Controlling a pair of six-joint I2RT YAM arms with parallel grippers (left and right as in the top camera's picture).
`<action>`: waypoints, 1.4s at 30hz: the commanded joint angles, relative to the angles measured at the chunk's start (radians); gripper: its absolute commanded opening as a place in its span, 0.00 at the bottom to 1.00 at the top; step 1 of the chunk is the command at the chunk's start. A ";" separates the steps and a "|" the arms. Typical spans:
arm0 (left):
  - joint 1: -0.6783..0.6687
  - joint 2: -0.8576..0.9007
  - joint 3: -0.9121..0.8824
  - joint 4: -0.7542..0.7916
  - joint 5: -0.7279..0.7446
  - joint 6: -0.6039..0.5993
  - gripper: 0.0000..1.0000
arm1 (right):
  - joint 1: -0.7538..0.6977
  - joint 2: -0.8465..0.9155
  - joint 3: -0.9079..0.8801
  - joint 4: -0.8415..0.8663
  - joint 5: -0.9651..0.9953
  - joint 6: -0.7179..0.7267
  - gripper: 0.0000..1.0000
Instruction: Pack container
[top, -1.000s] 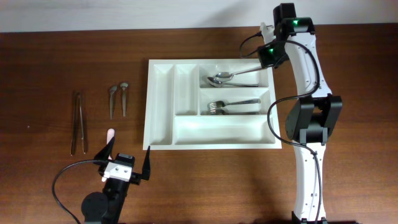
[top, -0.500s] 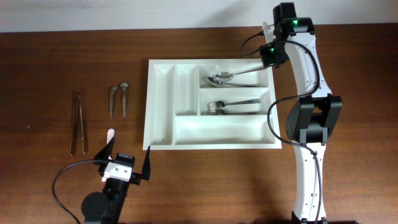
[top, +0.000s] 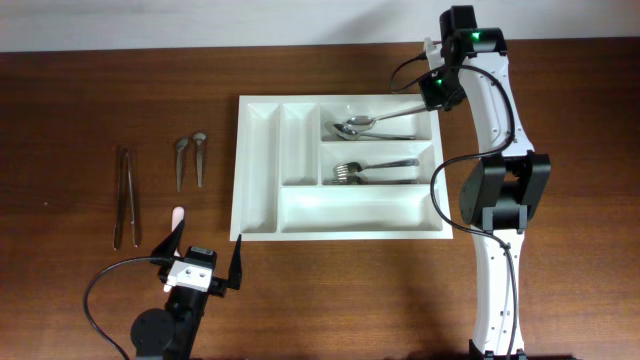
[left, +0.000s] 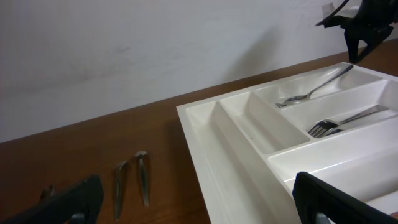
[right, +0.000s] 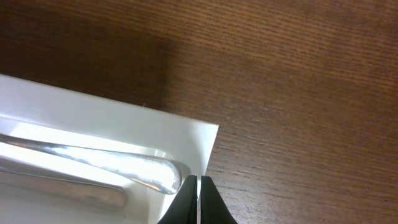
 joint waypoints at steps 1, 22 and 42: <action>-0.004 -0.008 -0.003 -0.005 0.000 -0.005 0.99 | -0.003 0.004 -0.005 -0.003 0.015 0.007 0.04; -0.004 -0.008 -0.003 -0.005 0.000 -0.005 0.99 | -0.002 0.004 -0.005 -0.010 -0.027 0.004 0.04; -0.004 -0.008 -0.003 -0.005 0.000 -0.005 0.99 | 0.000 0.036 -0.006 -0.016 -0.038 0.004 0.04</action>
